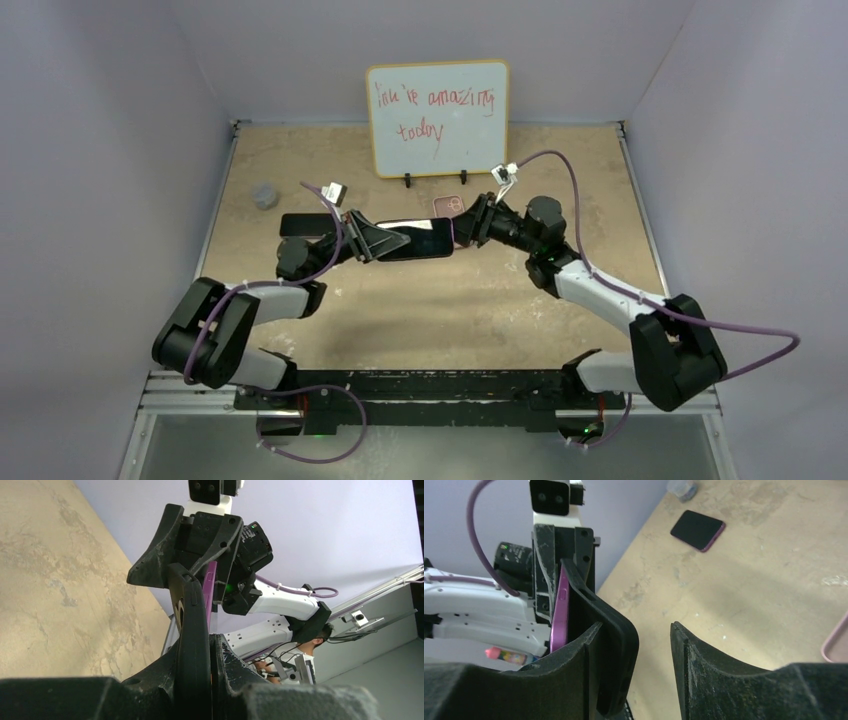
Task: Take the phone out of the phone case
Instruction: Remove the phone case from the phone.
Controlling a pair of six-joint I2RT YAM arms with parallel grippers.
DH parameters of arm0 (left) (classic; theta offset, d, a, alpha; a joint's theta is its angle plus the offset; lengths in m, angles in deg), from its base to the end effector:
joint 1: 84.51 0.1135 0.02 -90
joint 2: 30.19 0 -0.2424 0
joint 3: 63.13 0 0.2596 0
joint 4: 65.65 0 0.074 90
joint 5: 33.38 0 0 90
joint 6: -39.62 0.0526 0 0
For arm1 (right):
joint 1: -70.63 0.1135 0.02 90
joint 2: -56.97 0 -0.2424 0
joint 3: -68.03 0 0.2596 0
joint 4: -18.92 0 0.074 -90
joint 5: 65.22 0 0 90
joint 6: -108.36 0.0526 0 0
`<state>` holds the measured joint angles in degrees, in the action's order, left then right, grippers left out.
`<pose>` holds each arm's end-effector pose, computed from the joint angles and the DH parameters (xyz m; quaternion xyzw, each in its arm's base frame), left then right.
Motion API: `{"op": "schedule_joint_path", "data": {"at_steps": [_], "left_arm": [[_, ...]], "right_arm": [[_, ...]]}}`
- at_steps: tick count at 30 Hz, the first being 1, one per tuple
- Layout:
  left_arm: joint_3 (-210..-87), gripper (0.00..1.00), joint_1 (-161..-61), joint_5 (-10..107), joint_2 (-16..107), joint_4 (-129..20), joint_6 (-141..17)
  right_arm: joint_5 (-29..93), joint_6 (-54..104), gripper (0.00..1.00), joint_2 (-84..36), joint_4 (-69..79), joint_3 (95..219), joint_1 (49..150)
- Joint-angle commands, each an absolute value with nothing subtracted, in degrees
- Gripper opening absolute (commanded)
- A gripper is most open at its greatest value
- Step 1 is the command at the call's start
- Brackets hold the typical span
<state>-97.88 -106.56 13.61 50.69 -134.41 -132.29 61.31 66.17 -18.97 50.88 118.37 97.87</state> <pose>0.2324 -0.1329 0.2090 0.0069 0.5994 -0.7351 0.3167 0.2620 0.1701 0.2493 -0.1168 0.6647 0.5968 0.4340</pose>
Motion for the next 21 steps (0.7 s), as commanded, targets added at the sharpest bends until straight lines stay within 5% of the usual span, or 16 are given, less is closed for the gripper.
{"op": "schedule_joint_path", "data": {"at_steps": [1,7,21], "left_arm": [[-99.34,0.0,-107.37,18.22,50.73,-145.43,-130.34],[-99.3,0.0,-107.36,17.29,50.37,-141.34,-127.03],[-103.92,0.0,-109.69,10.89,59.99,-150.49,-134.05]], "right_arm": [[61.95,55.17,0.55,-14.36,35.56,118.18,100.37],[59.47,50.8,0.58,-10.32,30.3,118.9,100.34],[72.93,63.18,0.48,-17.11,53.12,116.76,100.47]]}}
